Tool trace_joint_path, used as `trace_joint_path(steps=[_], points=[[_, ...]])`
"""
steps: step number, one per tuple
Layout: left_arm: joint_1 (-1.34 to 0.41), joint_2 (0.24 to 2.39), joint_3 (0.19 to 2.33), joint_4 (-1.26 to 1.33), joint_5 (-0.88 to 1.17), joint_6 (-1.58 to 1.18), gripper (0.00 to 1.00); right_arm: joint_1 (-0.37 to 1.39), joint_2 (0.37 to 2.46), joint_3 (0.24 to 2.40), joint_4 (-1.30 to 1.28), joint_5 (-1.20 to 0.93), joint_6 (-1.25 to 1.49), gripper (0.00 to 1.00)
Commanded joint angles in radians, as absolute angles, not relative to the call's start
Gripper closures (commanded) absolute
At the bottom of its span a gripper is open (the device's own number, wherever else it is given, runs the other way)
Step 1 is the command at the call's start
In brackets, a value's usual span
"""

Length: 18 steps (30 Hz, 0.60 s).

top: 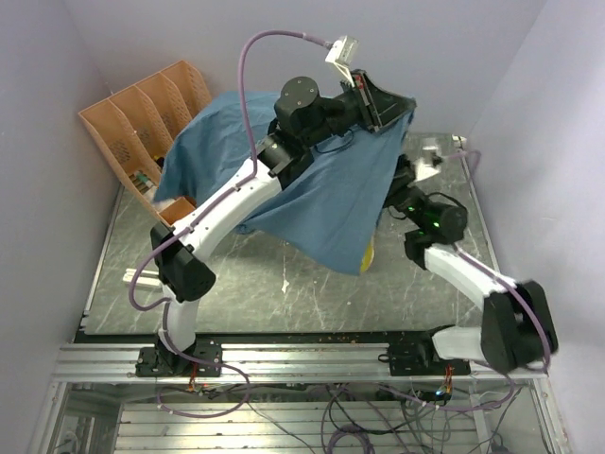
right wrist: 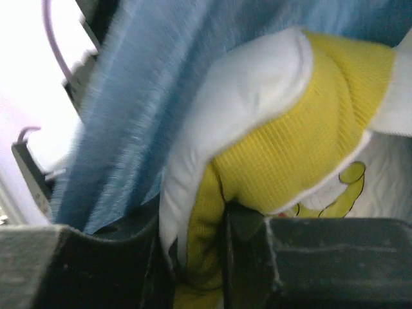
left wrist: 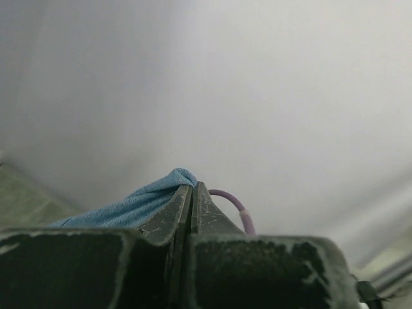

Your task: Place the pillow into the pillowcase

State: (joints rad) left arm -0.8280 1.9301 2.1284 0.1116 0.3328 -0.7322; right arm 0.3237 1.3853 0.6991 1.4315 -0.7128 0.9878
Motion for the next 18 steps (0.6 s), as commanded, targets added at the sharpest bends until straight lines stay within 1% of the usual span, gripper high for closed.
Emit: trace_joint_path(steps=[1, 2, 4, 6, 9, 11, 13, 14, 16, 17, 18], points=[[-0.900, 1.970, 2.210, 0.373, 0.506, -0.917, 0.93, 0.223, 1.289, 0.681, 1.302, -0.508, 0.968, 0.76], [-0.905, 1.971, 2.185, 0.434, 0.533, -0.959, 0.93, 0.153, 1.324, 0.674, 1.307, -0.500, 1.014, 0.78], [-0.924, 1.970, 2.108, 0.547, 0.560, -1.049, 0.93, 0.112, 1.388, 0.662, 1.288, -0.514, 1.035, 0.82], [-0.963, 1.996, 2.058, 0.618, 0.569, -1.124, 0.93, 0.112, 1.456, 0.629, 1.270, -0.528, 1.025, 0.87], [-1.043, 2.103, 2.139, 0.671, 0.631, -1.214, 0.93, 0.147, 1.535, 0.605, 1.245, -0.560, 0.972, 0.93], [-1.091, 2.174, 2.239, 0.674, 0.671, -1.243, 0.93, 0.159, 1.531, 0.620, 1.141, -0.543, 0.850, 0.94], [-1.110, 2.202, 2.314, 0.623, 0.701, -1.226, 0.93, 0.124, 1.523, 0.621, 1.099, -0.505, 0.826, 0.93], [-1.108, 2.180, 2.295, 0.599, 0.697, -1.194, 0.93, 0.088, 1.529, 0.618, 1.124, -0.514, 0.840, 0.93], [-1.058, 2.099, 2.173, 0.544, 0.629, -1.111, 0.93, 0.020, 1.536, 0.615, 1.150, -0.556, 0.867, 0.92], [-1.006, 2.058, 2.087, 0.546, 0.582, -1.086, 0.93, -0.006, 1.534, 0.612, 1.138, -0.567, 0.865, 0.90], [-0.957, 2.038, 2.014, 0.563, 0.546, -1.087, 0.93, -0.023, 1.528, 0.613, 1.113, -0.576, 0.847, 0.86]])
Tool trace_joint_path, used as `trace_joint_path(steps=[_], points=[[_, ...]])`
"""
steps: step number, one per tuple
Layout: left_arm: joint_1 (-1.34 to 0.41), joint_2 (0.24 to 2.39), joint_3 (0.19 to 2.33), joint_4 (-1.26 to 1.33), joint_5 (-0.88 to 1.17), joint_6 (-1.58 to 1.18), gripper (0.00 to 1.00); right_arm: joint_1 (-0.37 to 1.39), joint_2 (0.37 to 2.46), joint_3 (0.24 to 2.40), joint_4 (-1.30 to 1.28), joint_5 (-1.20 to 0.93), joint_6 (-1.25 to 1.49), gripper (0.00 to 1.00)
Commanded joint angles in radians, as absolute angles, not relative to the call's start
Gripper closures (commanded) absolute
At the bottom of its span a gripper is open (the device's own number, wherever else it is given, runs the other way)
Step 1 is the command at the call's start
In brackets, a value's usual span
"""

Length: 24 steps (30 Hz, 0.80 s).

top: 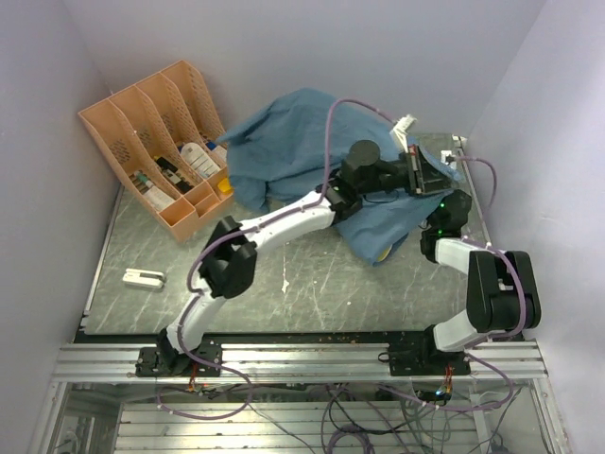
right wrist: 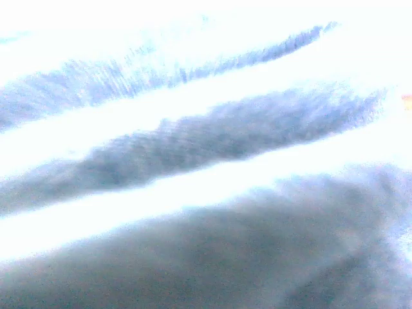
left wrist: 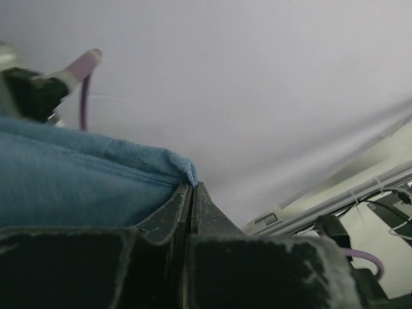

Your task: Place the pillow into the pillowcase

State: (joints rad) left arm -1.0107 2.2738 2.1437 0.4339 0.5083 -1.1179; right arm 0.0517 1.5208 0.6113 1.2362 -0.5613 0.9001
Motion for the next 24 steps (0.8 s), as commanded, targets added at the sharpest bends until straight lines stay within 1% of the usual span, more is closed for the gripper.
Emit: trace_joint_path(steps=[1, 3, 5, 7, 8, 9, 10, 12, 14, 16, 18, 21, 23, 24], points=[[-0.909, 2.033, 1.967, 0.572, 0.523, -1.097, 0.93, -0.036, 1.522, 0.616, 1.071, -0.585, 0.813, 0.79], [-0.831, 2.073, 1.894, 0.628, 0.507, -1.163, 0.93, -0.055, 1.529, 0.632, 0.957, -0.623, 0.743, 0.62], [-0.788, 2.138, 1.857, 0.732, 0.487, -1.255, 0.91, -0.080, 1.556, 0.666, 0.861, -0.708, 0.686, 0.51], [-0.767, 2.212, 1.885, 0.781, 0.479, -1.316, 0.88, -0.111, 1.566, 0.685, 0.758, -0.753, 0.598, 0.39], [-0.764, 2.246, 1.906, 0.801, 0.474, -1.335, 0.86, -0.126, 1.567, 0.692, 0.701, -0.764, 0.550, 0.33], [-0.763, 2.277, 1.940, 0.800, 0.467, -1.340, 0.82, -0.142, 1.567, 0.701, 0.636, -0.773, 0.497, 0.27], [-0.764, 2.302, 1.984, 0.773, 0.465, -1.338, 0.77, -0.161, 1.566, 0.712, 0.580, -0.788, 0.448, 0.23], [-0.768, 2.345, 2.068, 0.723, 0.473, -1.321, 0.64, -0.197, 1.553, 0.730, 0.472, -0.829, 0.345, 0.20], [-0.772, 2.360, 2.137, 0.651, 0.492, -1.289, 0.48, -0.236, 1.518, 0.736, 0.381, -0.853, 0.244, 0.15], [-0.777, 2.327, 2.143, 0.551, 0.501, -1.210, 0.35, -0.276, 1.481, 0.739, 0.306, -0.887, 0.171, 0.09], [-0.782, 2.250, 2.087, 0.438, 0.473, -1.082, 0.30, -0.325, 1.447, 0.742, 0.236, -0.941, 0.121, 0.08], [-0.803, 2.092, 1.966, 0.226, 0.376, -0.782, 0.28, -0.404, 1.408, 0.755, 0.109, -1.011, 0.031, 0.07], [-0.843, 1.987, 1.869, 0.059, 0.227, -0.584, 0.28, -0.449, 1.394, 0.772, -0.004, -1.036, -0.058, 0.07], [-0.875, 1.941, 1.818, 0.021, 0.146, -0.507, 0.27, -0.472, 1.394, 0.784, -0.052, -1.049, -0.104, 0.07]])
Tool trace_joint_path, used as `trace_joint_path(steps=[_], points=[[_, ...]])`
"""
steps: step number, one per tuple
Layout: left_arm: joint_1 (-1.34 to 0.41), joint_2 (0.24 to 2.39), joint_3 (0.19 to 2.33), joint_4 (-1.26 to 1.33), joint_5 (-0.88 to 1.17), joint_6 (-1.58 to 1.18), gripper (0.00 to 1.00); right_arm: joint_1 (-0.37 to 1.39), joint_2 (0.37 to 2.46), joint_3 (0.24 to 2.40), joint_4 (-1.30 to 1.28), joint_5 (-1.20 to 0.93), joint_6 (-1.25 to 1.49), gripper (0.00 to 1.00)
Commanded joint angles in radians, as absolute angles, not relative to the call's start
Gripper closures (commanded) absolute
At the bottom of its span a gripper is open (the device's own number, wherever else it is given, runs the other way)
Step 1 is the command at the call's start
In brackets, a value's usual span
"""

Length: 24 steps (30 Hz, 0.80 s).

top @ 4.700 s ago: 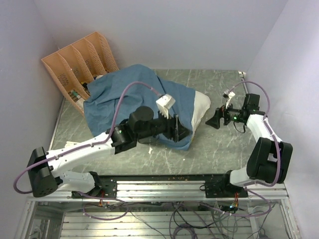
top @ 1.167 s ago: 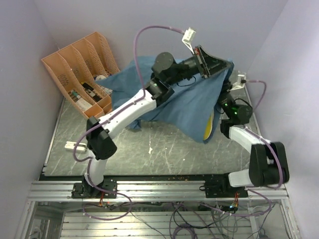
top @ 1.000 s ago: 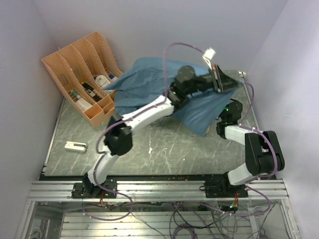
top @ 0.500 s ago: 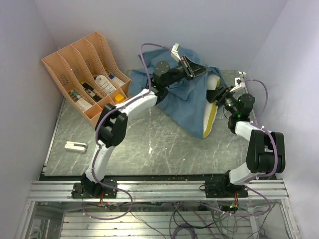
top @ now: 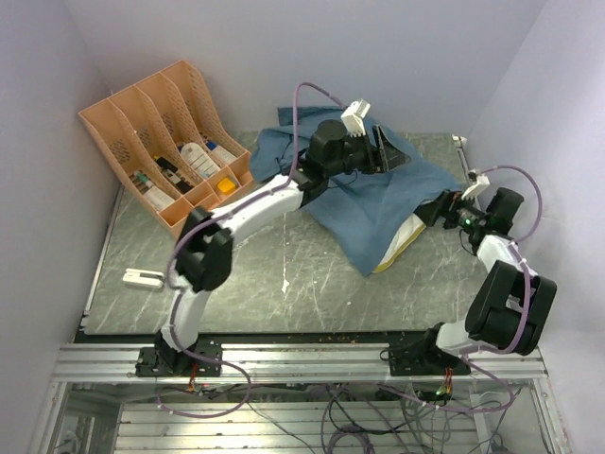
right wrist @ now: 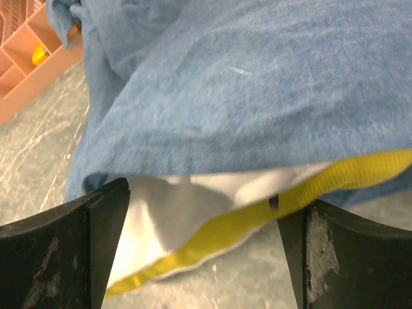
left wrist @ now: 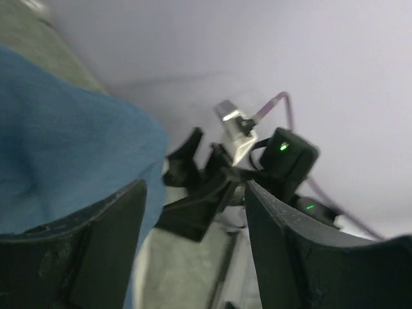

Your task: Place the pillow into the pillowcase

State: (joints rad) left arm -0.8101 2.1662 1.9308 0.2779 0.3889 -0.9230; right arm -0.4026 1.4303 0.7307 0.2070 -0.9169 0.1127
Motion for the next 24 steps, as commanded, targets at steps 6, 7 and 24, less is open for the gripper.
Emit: trace_joint_path(steps=[6, 7, 24], points=[[-1.074, 1.862, 1.577, 0.045, -0.238, -0.236, 0.22, -0.570, 1.455, 0.815, -0.219, -1.121, -0.270, 0.14], [-1.092, 1.885, 1.582, 0.044, -0.266, -0.207, 0.22, -0.572, 1.473, 0.820, -0.242, -1.135, -0.280, 0.16], [-1.120, 2.344, 2.004, -0.165, -0.328, -0.188, 0.19, -0.571, 1.761, 0.818, -0.045, -1.170, 0.013, 0.14]])
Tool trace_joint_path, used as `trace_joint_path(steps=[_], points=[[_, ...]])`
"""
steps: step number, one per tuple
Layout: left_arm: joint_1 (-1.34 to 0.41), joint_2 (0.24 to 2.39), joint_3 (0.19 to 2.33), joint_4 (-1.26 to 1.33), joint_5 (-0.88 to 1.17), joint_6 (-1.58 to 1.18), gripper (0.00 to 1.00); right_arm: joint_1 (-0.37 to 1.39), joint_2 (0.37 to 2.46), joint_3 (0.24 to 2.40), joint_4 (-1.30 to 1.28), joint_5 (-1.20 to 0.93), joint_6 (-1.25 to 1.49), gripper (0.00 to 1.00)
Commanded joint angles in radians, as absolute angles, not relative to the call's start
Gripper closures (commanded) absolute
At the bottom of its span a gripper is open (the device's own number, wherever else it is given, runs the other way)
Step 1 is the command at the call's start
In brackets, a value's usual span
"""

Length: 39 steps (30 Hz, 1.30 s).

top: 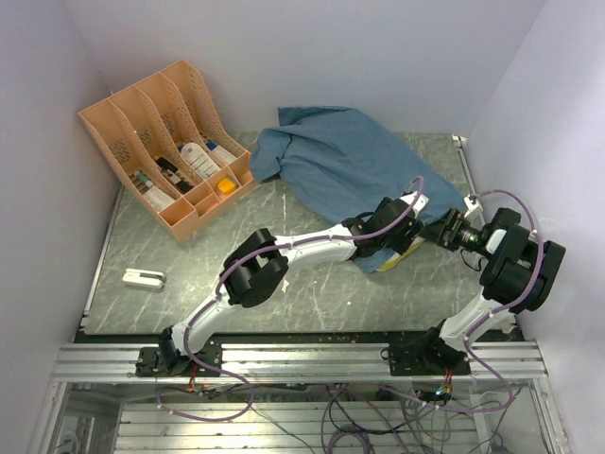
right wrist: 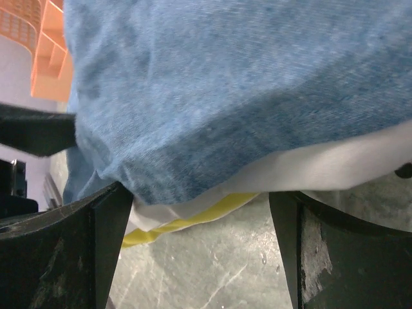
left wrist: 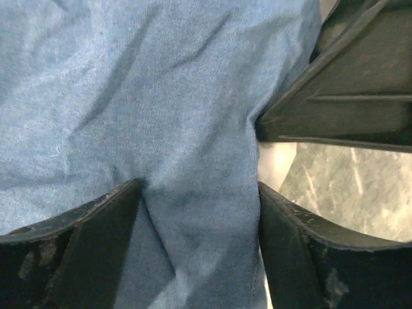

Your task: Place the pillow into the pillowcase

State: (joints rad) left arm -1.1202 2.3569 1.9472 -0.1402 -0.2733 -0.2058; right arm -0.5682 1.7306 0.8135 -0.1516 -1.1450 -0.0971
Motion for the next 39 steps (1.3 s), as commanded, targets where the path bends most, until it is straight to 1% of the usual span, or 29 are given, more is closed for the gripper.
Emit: trace_joint_path(steps=[1, 3, 4, 6, 7, 8, 9, 10, 11, 12, 14, 16, 17, 18, 20, 21, 23, 26, 27, 28, 29, 30, 31, 32, 33, 34, 36, 39], points=[[-1.120, 2.338, 2.007, -0.168, -0.327, -0.189, 0.24, -0.571, 1.762, 0.810, -0.027, -1.166, 0.025, 0.14], [-1.120, 2.321, 2.018, -0.176, -0.322, -0.188, 0.35, -0.569, 1.766, 0.796, -0.003, -1.157, 0.033, 0.14], [-1.120, 2.312, 2.024, -0.179, -0.316, -0.189, 0.39, -0.568, 1.769, 0.792, 0.003, -1.157, 0.037, 0.14], [-1.120, 2.299, 2.037, -0.182, -0.301, -0.182, 0.42, -0.568, 1.776, 0.789, 0.020, -1.163, 0.054, 0.14], [-1.120, 2.299, 2.045, -0.187, -0.298, -0.177, 0.45, -0.568, 1.778, 0.785, 0.035, -1.167, 0.069, 0.14], [-1.120, 2.301, 2.056, -0.198, -0.299, -0.170, 0.57, -0.569, 1.778, 0.782, 0.052, -1.173, 0.085, 0.14], [-1.119, 2.307, 2.067, -0.210, -0.300, -0.163, 0.65, -0.568, 1.778, 0.778, 0.070, -1.176, 0.103, 0.14], [-1.118, 2.314, 2.079, -0.221, -0.298, -0.159, 0.70, -0.567, 1.775, 0.775, 0.085, -1.178, 0.116, 0.14], [-1.114, 2.319, 2.089, -0.233, -0.292, -0.157, 0.79, -0.565, 1.772, 0.771, 0.098, -1.178, 0.129, 0.14], [-1.110, 2.324, 2.098, -0.243, -0.284, -0.158, 0.85, -0.565, 1.768, 0.769, 0.109, -1.178, 0.137, 0.14], [-1.105, 2.320, 2.111, -0.252, -0.273, -0.159, 0.87, -0.560, 1.760, 0.767, 0.113, -1.176, 0.138, 0.14], [-1.105, 2.302, 2.122, -0.245, -0.250, -0.156, 0.84, -0.556, 1.757, 0.766, 0.109, -1.179, 0.134, 0.14], [-1.105, 2.294, 2.130, -0.243, -0.238, -0.156, 0.86, -0.554, 1.755, 0.765, 0.111, -1.180, 0.137, 0.13], [-1.104, 2.290, 2.142, -0.241, -0.219, -0.156, 0.92, -0.551, 1.755, 0.762, 0.117, -1.180, 0.142, 0.13], [-1.105, 2.284, 2.163, -0.233, -0.170, -0.165, 0.93, -0.538, 1.757, 0.756, 0.146, -1.184, 0.179, 0.12], [-1.105, 2.281, 2.172, -0.221, -0.136, -0.178, 0.93, -0.527, 1.761, 0.750, 0.186, -1.194, 0.223, 0.11], [-1.104, 2.276, 2.190, -0.188, -0.056, -0.209, 0.93, -0.499, 1.777, 0.727, 0.337, -1.210, 0.416, 0.10], [-1.104, 2.279, 2.225, -0.137, 0.069, -0.277, 0.93, -0.431, 1.797, 0.694, 0.656, -1.195, 0.751, 0.14], [-1.106, 2.279, 2.228, -0.117, 0.109, -0.301, 0.93, -0.403, 1.804, 0.683, 0.786, -1.181, 0.872, 0.21], [-1.106, 2.276, 2.227, -0.092, 0.154, -0.327, 0.93, -0.358, 1.814, 0.673, 0.913, -1.159, 0.993, 0.41], [-1.107, 2.273, 2.223, -0.059, 0.204, -0.352, 0.93, -0.324, 1.826, 0.666, 1.066, -1.130, 1.114, 0.63], [-1.109, 2.269, 2.220, -0.035, 0.249, -0.384, 0.93, -0.295, 1.846, 0.670, 1.213, -1.094, 1.232, 0.78], [-1.113, 2.262, 2.218, -0.011, 0.292, -0.408, 0.93, -0.269, 1.870, 0.685, 1.360, -1.052, 1.349, 0.87], [-1.119, 2.249, 2.213, 0.010, 0.343, -0.428, 0.93, -0.253, 1.891, 0.709, 1.539, -0.978, 1.451, 0.93], [-1.126, 2.232, 2.206, 0.041, 0.373, -0.444, 0.93, -0.243, 1.906, 0.735, 1.619, -0.911, 1.507, 0.96], [-1.133, 2.214, 2.196, 0.074, 0.401, -0.461, 0.93, -0.237, 1.908, 0.758, 1.636, -0.837, 1.512, 0.98], [-1.144, 2.169, 2.175, 0.129, 0.446, -0.487, 0.93, -0.219, 1.885, 0.788, 1.498, -0.738, 1.412, 0.99], [-1.145, 2.084, 2.072, 0.196, 0.451, -0.499, 0.93, -0.154, 1.892, 0.813, 1.206, -0.748, 1.146, 0.97]])
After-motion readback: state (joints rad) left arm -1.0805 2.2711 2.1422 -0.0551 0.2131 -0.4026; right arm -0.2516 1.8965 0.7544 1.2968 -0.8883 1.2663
